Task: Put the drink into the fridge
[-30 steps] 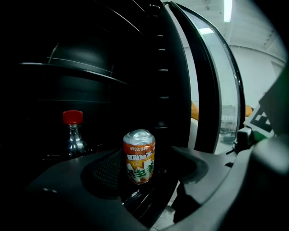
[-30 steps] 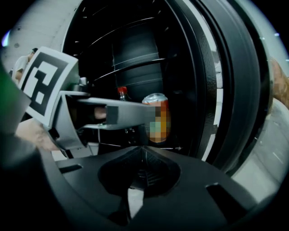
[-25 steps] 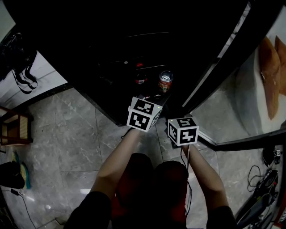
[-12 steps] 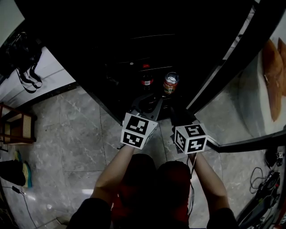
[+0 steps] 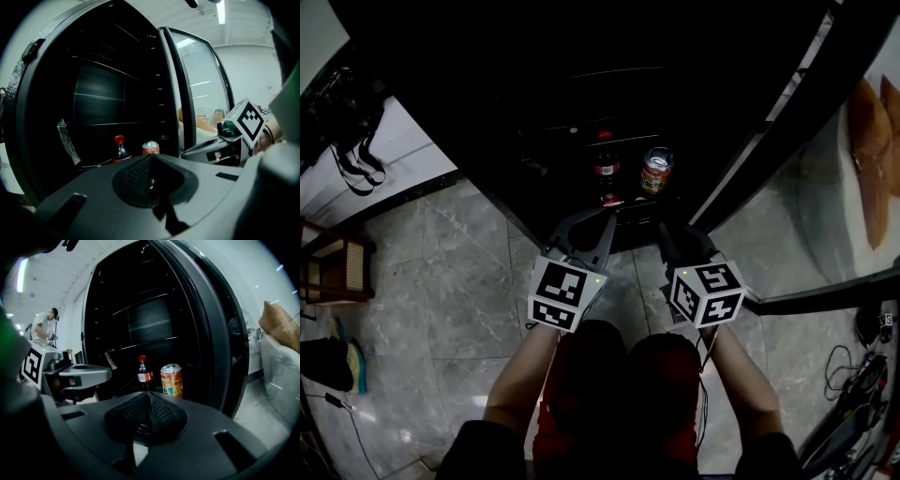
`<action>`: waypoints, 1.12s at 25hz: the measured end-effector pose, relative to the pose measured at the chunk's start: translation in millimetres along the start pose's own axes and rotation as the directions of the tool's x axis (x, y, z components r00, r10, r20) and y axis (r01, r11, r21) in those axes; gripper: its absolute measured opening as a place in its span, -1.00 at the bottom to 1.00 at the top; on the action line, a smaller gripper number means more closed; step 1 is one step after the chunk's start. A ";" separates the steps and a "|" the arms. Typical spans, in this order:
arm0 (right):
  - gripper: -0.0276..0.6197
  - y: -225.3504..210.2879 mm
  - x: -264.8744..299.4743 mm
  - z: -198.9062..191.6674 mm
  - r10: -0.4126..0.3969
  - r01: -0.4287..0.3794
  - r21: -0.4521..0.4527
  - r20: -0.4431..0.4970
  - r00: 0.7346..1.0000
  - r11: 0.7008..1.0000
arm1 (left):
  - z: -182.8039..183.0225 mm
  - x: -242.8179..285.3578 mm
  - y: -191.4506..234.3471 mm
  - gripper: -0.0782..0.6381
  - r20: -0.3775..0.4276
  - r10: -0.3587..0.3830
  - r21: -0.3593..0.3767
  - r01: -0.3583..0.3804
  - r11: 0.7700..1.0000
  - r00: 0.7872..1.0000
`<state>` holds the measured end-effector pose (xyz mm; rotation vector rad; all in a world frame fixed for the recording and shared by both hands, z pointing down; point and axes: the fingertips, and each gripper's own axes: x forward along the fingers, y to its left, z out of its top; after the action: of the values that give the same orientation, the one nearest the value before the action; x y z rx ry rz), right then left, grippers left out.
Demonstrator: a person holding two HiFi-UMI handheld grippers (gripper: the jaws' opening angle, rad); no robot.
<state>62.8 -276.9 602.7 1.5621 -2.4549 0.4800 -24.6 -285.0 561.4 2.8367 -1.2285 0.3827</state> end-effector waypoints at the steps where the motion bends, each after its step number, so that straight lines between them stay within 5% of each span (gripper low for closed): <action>1: -0.86 1.1 -1.7 2.0 0.005 -0.005 0.000 0.004 1.000 1.000 | 0.0 -3.2 0.6 -0.75 0.001 0.000 -0.003 0.000 1.000 1.000; 8: -0.86 7.6 -12.2 9.8 0.034 -0.034 0.004 0.023 0.999 0.999 | 0.4 -20.3 2.7 -0.75 0.004 0.003 -0.084 -0.002 0.996 1.000; 28: -0.86 26.0 -47.8 21.4 0.060 -0.058 -0.052 0.055 0.997 0.997 | -10.3 -53.1 2.8 -0.75 -0.013 0.025 -0.146 -0.026 0.989 1.000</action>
<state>59.9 -234.2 562.7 1.5074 -2.5407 0.3851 -63.8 -247.7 558.8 2.6946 -1.2374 0.2958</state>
